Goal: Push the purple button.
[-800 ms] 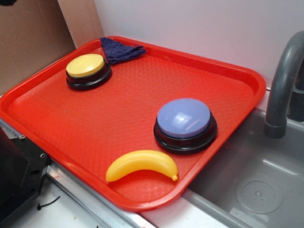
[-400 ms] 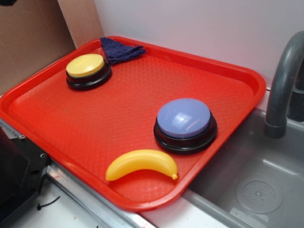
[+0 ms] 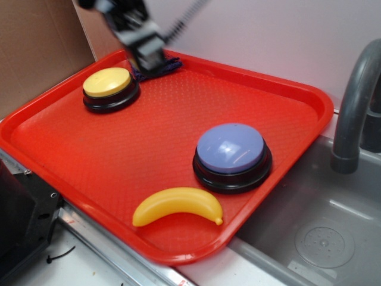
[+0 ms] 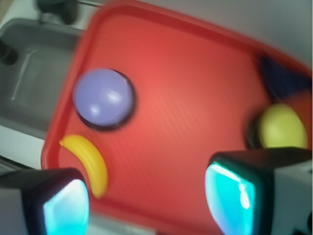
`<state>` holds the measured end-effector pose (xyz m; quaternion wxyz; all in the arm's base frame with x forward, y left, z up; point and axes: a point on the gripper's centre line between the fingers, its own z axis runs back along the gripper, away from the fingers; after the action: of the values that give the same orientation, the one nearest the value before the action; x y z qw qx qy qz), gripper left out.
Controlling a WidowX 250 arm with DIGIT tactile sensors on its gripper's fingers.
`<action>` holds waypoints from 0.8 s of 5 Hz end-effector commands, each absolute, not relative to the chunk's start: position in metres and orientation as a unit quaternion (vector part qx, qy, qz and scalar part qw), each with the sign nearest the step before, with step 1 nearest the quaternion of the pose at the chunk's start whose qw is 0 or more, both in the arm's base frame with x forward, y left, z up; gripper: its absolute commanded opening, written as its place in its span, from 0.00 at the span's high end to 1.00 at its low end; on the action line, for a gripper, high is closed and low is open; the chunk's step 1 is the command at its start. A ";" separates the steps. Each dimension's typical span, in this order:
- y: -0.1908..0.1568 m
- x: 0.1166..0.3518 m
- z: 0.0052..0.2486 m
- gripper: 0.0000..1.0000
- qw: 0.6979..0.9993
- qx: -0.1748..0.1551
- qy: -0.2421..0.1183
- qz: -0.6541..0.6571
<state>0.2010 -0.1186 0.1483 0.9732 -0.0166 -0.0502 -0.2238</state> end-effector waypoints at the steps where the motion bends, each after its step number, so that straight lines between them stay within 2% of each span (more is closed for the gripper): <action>1: -0.131 0.202 0.165 0.00 0.967 -0.027 -0.083 -0.238; 2: -0.135 0.222 0.140 0.00 0.954 -0.049 -0.094 -0.282; 3: -0.153 0.237 0.128 0.00 0.922 -0.032 -0.125 -0.366; 4: -0.163 0.244 0.114 0.00 0.911 -0.028 -0.130 -0.391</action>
<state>0.2428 -0.1519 0.0971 0.9161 -0.0241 -0.0994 -0.3877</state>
